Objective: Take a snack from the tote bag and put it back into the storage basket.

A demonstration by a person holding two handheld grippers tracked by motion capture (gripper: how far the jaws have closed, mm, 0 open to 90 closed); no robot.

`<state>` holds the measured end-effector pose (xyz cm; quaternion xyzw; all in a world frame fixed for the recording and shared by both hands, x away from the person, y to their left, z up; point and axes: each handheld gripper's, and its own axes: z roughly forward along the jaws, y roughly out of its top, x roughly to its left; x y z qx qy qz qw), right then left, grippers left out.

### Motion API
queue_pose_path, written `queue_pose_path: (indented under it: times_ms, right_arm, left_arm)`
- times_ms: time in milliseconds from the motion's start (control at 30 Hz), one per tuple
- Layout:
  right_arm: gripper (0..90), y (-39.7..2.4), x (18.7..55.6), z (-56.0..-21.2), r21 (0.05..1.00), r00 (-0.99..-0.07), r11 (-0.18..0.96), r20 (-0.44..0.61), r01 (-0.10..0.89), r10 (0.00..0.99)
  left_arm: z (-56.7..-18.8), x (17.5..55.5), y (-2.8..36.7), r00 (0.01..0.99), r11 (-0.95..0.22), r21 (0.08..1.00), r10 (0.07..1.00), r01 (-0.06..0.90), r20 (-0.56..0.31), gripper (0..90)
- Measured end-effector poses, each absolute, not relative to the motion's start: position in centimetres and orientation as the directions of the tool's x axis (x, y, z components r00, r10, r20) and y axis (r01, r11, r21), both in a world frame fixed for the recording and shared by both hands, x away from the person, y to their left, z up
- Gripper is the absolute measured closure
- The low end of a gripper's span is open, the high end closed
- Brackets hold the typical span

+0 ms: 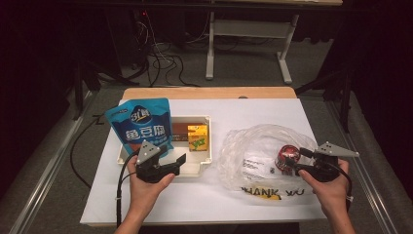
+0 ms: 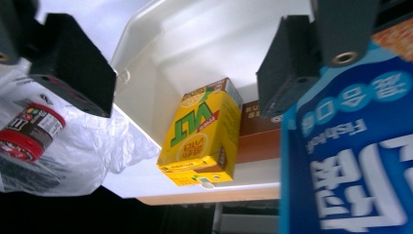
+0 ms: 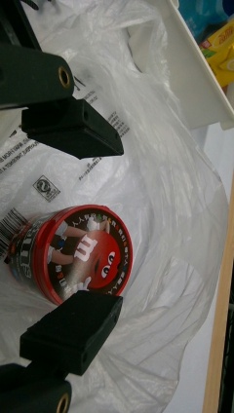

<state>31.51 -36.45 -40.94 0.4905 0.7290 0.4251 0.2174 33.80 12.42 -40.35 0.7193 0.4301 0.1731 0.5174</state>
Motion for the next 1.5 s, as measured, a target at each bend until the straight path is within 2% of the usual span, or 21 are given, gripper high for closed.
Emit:
queue_pose_path:
  times_ms: [67,300,467,700,1500]
  right_arm:
    - [24.9,-36.5,31.6,-41.0,0.832,-0.424,0.16,0.098,0.531,0.9]
    - [21.6,-36.3,32.1,-41.6,0.823,-0.411,0.178,0.073,0.54,0.909]
    - [19.5,-36.2,32.4,-42.0,0.818,-0.397,0.179,0.065,0.547,0.916]
    - [18.7,-36.3,32.6,-42.2,0.819,-0.375,0.168,0.061,0.549,0.925]
    - [21.8,-36.2,33.3,-43.7,0.777,-0.351,0.174,0.064,0.605,0.934]
  left_arm:
    - [-40.4,33.7,12.8,0.559,-0.086,0.89,0.804,0.447,-0.203,15.2]
    - [-40.7,33.4,13.1,0.559,-0.094,0.887,0.805,0.452,-0.2,4.1]
    - [-40.9,33.4,12.6,0.569,-0.107,0.884,0.799,0.456,-0.197,0.9]
    - [-40.9,33.5,12.9,0.563,-0.087,0.884,0.799,0.459,-0.213,0.4]
    - [-41.0,33.3,12.2,0.564,-0.132,0.881,0.808,0.454,-0.169,0.4]
